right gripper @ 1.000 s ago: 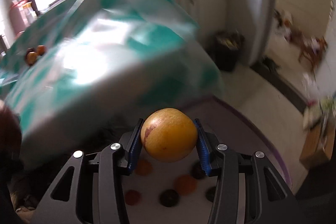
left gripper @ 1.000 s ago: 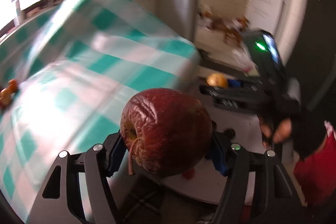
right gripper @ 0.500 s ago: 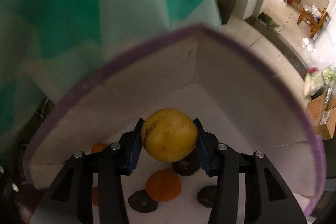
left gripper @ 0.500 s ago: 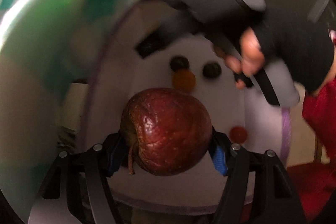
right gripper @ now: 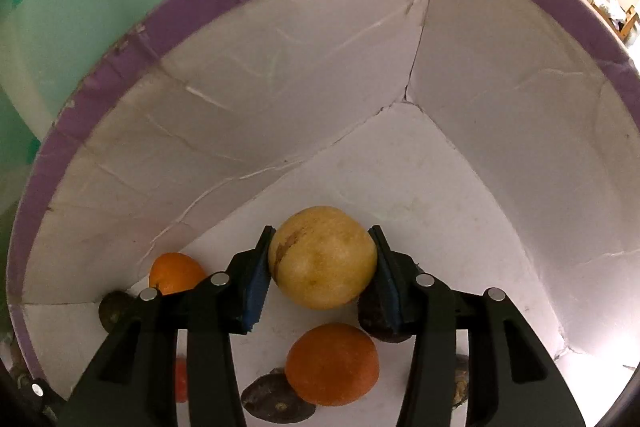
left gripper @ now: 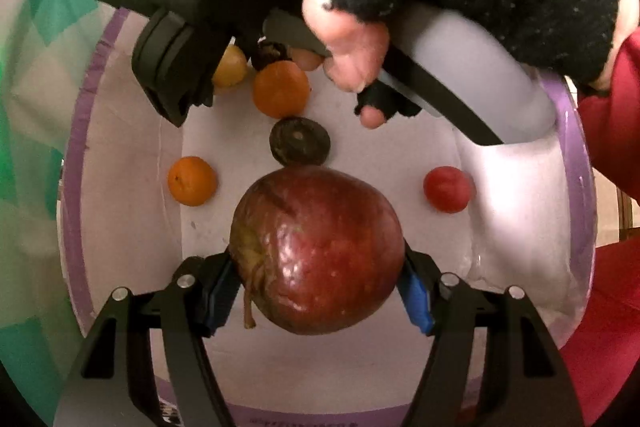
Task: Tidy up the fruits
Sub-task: 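Open the right tool over the bin while the left tool releases the apple, then move both open tools back over the remaining fruits on the table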
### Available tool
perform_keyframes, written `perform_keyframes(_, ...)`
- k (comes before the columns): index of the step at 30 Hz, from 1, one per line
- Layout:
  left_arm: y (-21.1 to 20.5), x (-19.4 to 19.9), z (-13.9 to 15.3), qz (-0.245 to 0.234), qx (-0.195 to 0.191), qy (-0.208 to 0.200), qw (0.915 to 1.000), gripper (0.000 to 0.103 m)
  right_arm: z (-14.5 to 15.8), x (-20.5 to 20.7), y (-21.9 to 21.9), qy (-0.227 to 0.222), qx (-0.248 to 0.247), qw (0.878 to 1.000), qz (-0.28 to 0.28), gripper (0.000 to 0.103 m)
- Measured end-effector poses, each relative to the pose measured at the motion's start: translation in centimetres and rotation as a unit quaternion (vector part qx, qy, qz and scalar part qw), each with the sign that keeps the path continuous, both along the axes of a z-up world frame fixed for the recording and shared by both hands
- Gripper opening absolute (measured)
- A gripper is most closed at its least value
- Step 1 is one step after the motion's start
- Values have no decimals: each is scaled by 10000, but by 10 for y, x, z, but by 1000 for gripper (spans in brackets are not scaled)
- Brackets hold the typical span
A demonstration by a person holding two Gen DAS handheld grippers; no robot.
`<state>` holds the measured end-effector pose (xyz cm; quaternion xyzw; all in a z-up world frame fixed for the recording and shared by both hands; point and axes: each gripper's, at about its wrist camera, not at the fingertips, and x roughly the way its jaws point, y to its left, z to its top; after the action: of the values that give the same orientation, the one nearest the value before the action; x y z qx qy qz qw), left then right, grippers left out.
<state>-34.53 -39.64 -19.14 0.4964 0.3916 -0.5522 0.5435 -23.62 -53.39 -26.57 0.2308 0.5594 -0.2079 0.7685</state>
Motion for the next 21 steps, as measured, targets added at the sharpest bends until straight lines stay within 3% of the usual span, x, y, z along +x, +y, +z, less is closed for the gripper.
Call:
perform_keyframes(2, 2, 1, -2, 72, -4, 54, 10000, 69, 0, -1, -1, -15, 31, 10000, -53, 48)
perform_keyframes(4, 6, 8, 1, 128, -74, 81, 9999, 72, 3, -3, -4, -127, 106, 9997, -157, 61)
perform_keyframes(6, 11, 6, 7, 177, -352, 97, 9992, 83, 10, -10, -6, -319, 174, 9989, -298, 71)
perform_keyframes(7, 13, 8, 10, 188, -460, 101, 9987, 85, 13, -13, -7, -409, 197, 9983, -354, 71)
perform_keyframes(10, 19, 9, 28, 160, -893, -35, 9959, 85, 40, -27, -13, -905, 160, 9937, -647, 71)
perform_keyframes(12, 31, 9, 54, 164, -1517, -244, 9880, 85, 64, -42, -20, -1352, 139, 9869, -869, 71)
perform_keyframes(15, 51, 20, 100, 442, -2481, -590, 9659, 87, 115, -64, -27, -2164, -26, 9708, -1030, 71)
perform_keyframes(17, 69, 36, 135, 802, -3123, -744, 9437, 94, 148, -76, -24, -2632, -264, 9591, -1011, 74)
perform_keyframes(18, 83, 48, 154, 1062, -3461, -855, 9282, 96, 168, -84, -24, -2887, -378, 9518, -965, 77)
perform_keyframes(21, 120, 89, 191, 1803, -4076, -1006, 8895, 101, 210, -88, -6, -3474, -601, 9334, -666, 81)
